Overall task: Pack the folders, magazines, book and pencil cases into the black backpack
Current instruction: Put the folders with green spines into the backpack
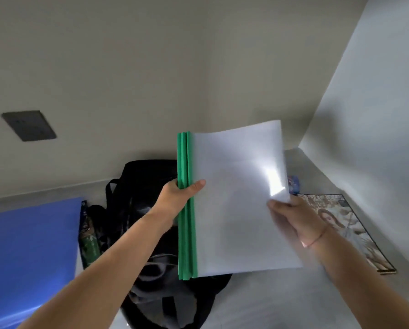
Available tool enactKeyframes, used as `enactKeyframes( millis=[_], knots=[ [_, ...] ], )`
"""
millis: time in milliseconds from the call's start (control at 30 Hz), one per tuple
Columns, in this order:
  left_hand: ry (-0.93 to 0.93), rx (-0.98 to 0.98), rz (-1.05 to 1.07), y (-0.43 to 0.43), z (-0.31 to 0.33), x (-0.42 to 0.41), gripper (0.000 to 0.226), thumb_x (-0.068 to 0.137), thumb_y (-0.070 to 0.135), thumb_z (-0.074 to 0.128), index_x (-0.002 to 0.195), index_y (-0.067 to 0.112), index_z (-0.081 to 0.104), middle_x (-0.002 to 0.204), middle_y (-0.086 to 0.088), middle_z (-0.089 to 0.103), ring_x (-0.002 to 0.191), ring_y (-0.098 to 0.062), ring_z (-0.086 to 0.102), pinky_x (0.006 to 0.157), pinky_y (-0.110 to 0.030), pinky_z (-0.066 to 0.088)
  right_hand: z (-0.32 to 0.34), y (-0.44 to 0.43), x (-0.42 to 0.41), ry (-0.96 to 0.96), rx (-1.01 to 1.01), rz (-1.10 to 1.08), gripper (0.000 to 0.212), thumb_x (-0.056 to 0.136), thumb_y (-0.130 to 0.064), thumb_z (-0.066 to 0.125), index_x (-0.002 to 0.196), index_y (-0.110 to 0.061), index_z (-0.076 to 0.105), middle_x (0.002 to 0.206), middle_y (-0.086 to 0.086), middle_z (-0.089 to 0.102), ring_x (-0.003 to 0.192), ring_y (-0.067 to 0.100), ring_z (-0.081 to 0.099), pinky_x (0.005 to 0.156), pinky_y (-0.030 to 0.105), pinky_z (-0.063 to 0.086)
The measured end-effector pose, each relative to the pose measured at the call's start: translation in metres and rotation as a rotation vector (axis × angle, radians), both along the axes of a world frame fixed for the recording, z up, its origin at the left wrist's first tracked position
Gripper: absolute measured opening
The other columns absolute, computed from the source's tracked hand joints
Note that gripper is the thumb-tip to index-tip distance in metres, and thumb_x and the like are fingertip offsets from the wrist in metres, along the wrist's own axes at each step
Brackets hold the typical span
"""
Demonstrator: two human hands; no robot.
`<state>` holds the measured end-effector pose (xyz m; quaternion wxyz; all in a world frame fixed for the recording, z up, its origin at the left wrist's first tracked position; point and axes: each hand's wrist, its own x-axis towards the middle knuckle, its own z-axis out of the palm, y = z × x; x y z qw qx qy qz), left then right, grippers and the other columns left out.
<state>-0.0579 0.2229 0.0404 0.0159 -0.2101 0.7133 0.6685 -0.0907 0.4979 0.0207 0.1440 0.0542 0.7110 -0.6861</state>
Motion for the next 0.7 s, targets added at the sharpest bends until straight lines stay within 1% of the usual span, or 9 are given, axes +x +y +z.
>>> enactKeyframes(
  millis=[67, 133, 233, 333, 433, 500, 600, 667, 700],
  knots=[
    [-0.034, -0.045, 0.033, -0.027, -0.014, 0.021, 0.04, 0.066, 0.049, 0.078, 0.091, 0.02, 0.066, 0.083, 0.002, 0.073, 0.073, -0.013, 0.07, 0.055, -0.021, 0.05, -0.019, -0.027, 0.015, -0.088, -0.003, 0.051, 0.01, 0.087, 0.0, 0.059, 0.094, 0.003, 0.064, 0.089, 0.023, 0.061, 0.083, 0.029, 0.054, 0.08, 0.04, 0.04],
    [-0.099, -0.073, 0.067, -0.049, -0.038, 0.047, 0.038, 0.067, 0.047, 0.078, 0.091, 0.02, 0.066, 0.083, 0.002, 0.073, 0.075, -0.014, 0.07, 0.057, -0.021, 0.049, -0.044, -0.049, 0.034, -0.161, 0.078, 0.096, 0.014, 0.087, -0.004, 0.061, 0.093, 0.007, 0.066, 0.087, 0.023, 0.061, 0.081, 0.031, 0.055, 0.076, 0.041, 0.042],
    [-0.213, -0.141, 0.121, -0.07, -0.083, 0.086, 0.036, 0.068, 0.047, 0.077, 0.089, 0.02, 0.066, 0.08, 0.001, 0.072, 0.076, -0.017, 0.069, 0.058, -0.024, 0.048, -0.078, -0.075, 0.068, -0.226, 0.155, 0.159, 0.009, 0.087, -0.002, 0.059, 0.084, -0.001, 0.066, 0.077, 0.018, 0.056, 0.073, 0.026, 0.051, 0.068, 0.034, 0.037],
    [-0.29, -0.239, 0.149, -0.074, -0.121, 0.118, 0.039, 0.072, 0.047, 0.075, 0.094, 0.018, 0.064, 0.081, 0.003, 0.068, 0.073, -0.013, 0.064, 0.056, -0.024, 0.045, -0.101, -0.089, 0.093, -0.211, 0.267, 0.191, 0.012, 0.083, -0.003, 0.056, 0.076, -0.012, 0.059, 0.069, 0.011, 0.047, 0.066, 0.017, 0.044, 0.064, 0.029, 0.03],
    [-0.305, -0.339, 0.135, -0.067, -0.135, 0.131, 0.039, 0.073, 0.054, 0.07, 0.092, 0.022, 0.056, 0.083, 0.005, 0.064, 0.072, -0.008, 0.06, 0.055, -0.025, 0.044, -0.114, -0.089, 0.111, -0.222, 0.266, 0.137, 0.012, 0.081, -0.004, 0.06, 0.069, -0.009, 0.06, 0.063, 0.008, 0.05, 0.06, 0.015, 0.046, 0.058, 0.025, 0.034],
    [-0.275, -0.403, 0.086, -0.063, -0.134, 0.13, 0.046, 0.075, 0.059, 0.063, 0.098, 0.02, 0.056, 0.084, 0.006, 0.064, 0.074, -0.008, 0.06, 0.056, -0.024, 0.043, -0.12, -0.085, 0.119, -0.324, 0.148, 0.02, 0.018, 0.084, 0.008, 0.057, 0.07, -0.001, 0.063, 0.057, 0.008, 0.057, 0.049, 0.014, 0.054, 0.05, 0.019, 0.041],
    [-0.075, -0.634, 0.084, -0.074, -0.126, 0.117, 0.053, 0.086, 0.053, 0.052, 0.125, 0.016, 0.051, 0.113, -0.003, 0.062, 0.103, -0.022, 0.059, 0.081, -0.032, 0.047, -0.116, -0.07, 0.122, -0.415, 0.039, -0.054, 0.015, 0.085, 0.013, 0.053, 0.077, 0.006, 0.063, 0.059, 0.015, 0.063, 0.042, 0.015, 0.059, 0.045, 0.019, 0.046],
    [0.119, -0.961, 0.026, -0.092, -0.122, 0.098, 0.054, 0.087, 0.043, 0.058, 0.132, 0.016, 0.046, 0.129, -0.005, 0.052, 0.121, -0.025, 0.047, 0.1, -0.038, 0.038, -0.11, -0.055, 0.124, -0.436, 0.07, -0.024, 0.013, 0.087, 0.007, 0.055, 0.079, 0.006, 0.065, 0.061, 0.019, 0.064, 0.043, 0.02, 0.06, 0.046, 0.023, 0.046],
    [0.146, -1.141, -0.094, -0.1, -0.12, 0.086, 0.061, 0.085, 0.041, 0.061, 0.138, 0.017, 0.04, 0.138, -0.005, 0.044, 0.13, -0.025, 0.038, 0.109, -0.039, 0.028, -0.108, -0.047, 0.125, -0.437, 0.095, -0.007, 0.012, 0.087, 0.004, 0.056, 0.082, 0.006, 0.066, 0.065, 0.021, 0.065, 0.047, 0.023, 0.061, 0.049, 0.026, 0.047]
  ],
)
